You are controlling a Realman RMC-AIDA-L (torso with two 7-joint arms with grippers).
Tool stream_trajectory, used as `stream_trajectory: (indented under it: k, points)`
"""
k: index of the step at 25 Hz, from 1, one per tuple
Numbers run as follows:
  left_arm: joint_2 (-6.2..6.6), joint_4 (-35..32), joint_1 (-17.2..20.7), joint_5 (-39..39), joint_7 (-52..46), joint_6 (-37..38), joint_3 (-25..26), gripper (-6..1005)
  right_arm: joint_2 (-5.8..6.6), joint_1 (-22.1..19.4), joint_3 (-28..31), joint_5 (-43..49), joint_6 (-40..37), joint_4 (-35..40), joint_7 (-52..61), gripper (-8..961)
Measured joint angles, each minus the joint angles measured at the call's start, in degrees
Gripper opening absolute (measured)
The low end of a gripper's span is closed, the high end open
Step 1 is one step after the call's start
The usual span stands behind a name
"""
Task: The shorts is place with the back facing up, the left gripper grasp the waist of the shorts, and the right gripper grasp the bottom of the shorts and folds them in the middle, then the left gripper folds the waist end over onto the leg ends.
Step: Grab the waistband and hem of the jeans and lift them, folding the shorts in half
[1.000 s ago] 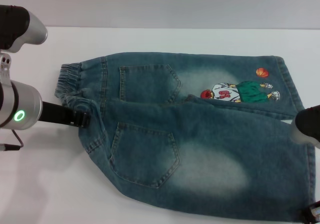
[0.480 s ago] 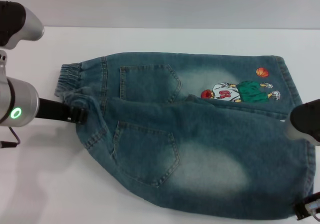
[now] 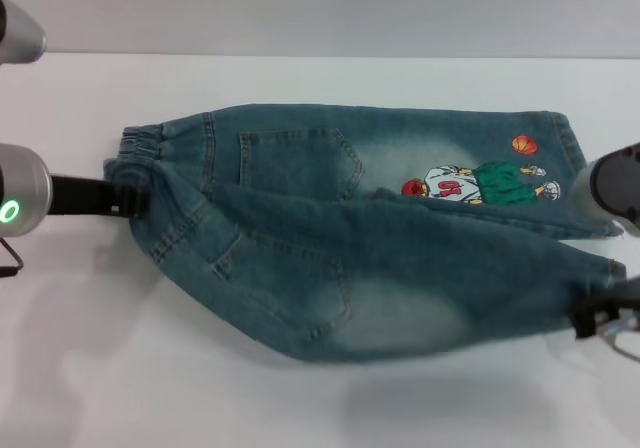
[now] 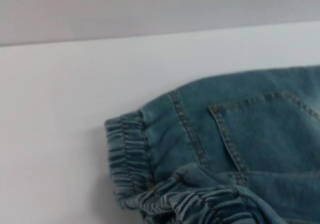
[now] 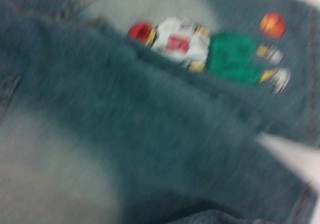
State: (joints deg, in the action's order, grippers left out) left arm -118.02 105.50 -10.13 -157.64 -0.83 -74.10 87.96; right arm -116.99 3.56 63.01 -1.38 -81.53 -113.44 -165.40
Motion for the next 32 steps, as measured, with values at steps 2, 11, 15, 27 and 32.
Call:
stream_trajectory:
  k: [2,11,15,27,32]
  points:
    - [0.04,-0.66,0.71,-0.03,-0.06,2.89,0.07,207,-0.24,-1.03,-0.77,4.15,3.53,0.56,0.01,24]
    - [-0.07,-2.05,2.41,0.1,-0.32,11.63,0.07,207,-1.81,-8.4,-0.81,14.61,20.3,0.44,0.88,31]
    - [-0.16,-4.07,2.39,0.44,-0.49,15.33,0.0,208,-1.84,-10.44,0.1,15.51,27.83,1.46,1.76,35]
    - [-0.15,-9.0,1.69,0.62,-4.43,27.38,-0.09,206,-1.98,-14.63,6.31,16.94,45.05,7.62,6.04,45]
    - [-0.18,-10.98,0.89,0.68,-4.89,31.02,-0.41,214,-2.0,-14.14,7.98,16.94,50.07,11.43,6.84,49]
